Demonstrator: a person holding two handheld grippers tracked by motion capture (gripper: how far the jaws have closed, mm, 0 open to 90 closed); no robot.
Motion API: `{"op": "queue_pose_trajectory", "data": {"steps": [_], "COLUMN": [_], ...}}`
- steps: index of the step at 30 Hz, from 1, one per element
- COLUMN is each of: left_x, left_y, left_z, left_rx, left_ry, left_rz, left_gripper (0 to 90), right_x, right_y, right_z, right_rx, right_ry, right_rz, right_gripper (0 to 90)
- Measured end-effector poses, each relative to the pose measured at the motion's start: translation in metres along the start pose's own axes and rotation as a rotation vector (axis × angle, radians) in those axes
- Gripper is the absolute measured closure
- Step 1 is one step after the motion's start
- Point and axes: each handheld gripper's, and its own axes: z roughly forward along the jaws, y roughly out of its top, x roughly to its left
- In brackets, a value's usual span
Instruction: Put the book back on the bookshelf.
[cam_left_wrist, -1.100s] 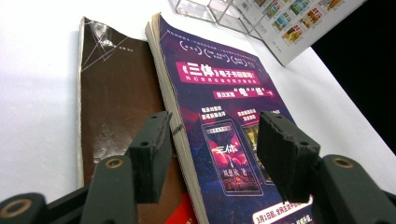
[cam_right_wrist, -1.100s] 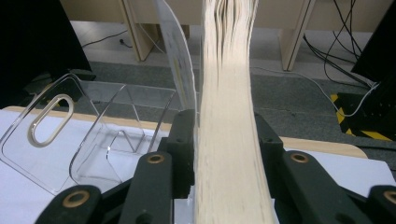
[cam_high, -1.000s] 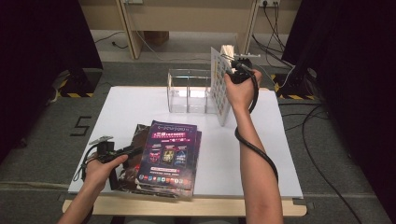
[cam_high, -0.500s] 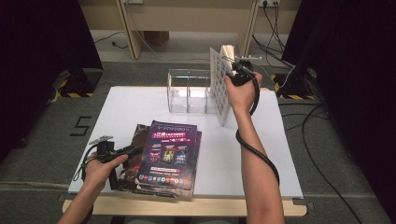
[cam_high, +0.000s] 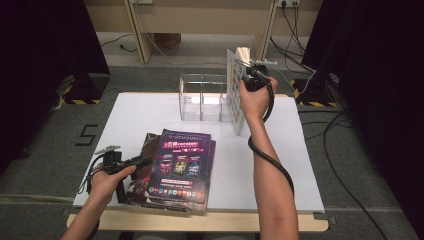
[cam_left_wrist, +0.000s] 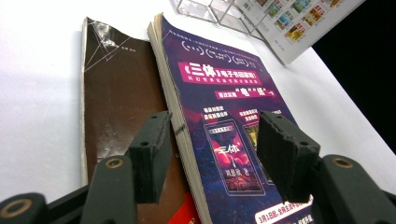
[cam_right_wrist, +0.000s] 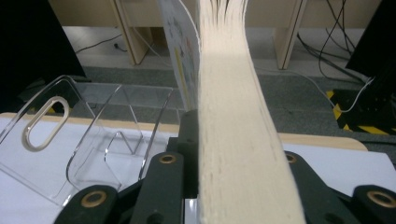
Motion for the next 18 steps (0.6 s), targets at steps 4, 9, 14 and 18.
{"op": "queue_pose_trajectory", "data": {"steps": [4, 9, 14, 18], "left_x": [0.001, 0.002, 0.001, 0.0], "left_y": [0.0, 0.0, 0.0, -0.001], "left_z": [0.0, -0.001, 0.0, 0.0], "left_rx": [-0.001, -0.001, 0.001, 0.005], "left_ry": [0.003, 0.001, -0.001, 0.0], "left_rz": [0.0, 0.002, 0.004, 0.009], "left_gripper": [44.2, 44.3, 44.3, 44.3], "right_x": [0.001, 0.0, 0.002, 0.005], "right_y": [0.003, 0.003, -0.004, -0.006], "right_z": [0.003, 0.007, 0.012, 0.011], "right_rx": [-0.028, -0.067, -0.072, -0.059], "right_ry": [-0.009, -0.018, -0.033, -0.042], "right_rz": [0.009, 0.02, -0.008, -0.035], "right_gripper": [74.5, 74.4, 74.0, 72.5]}}
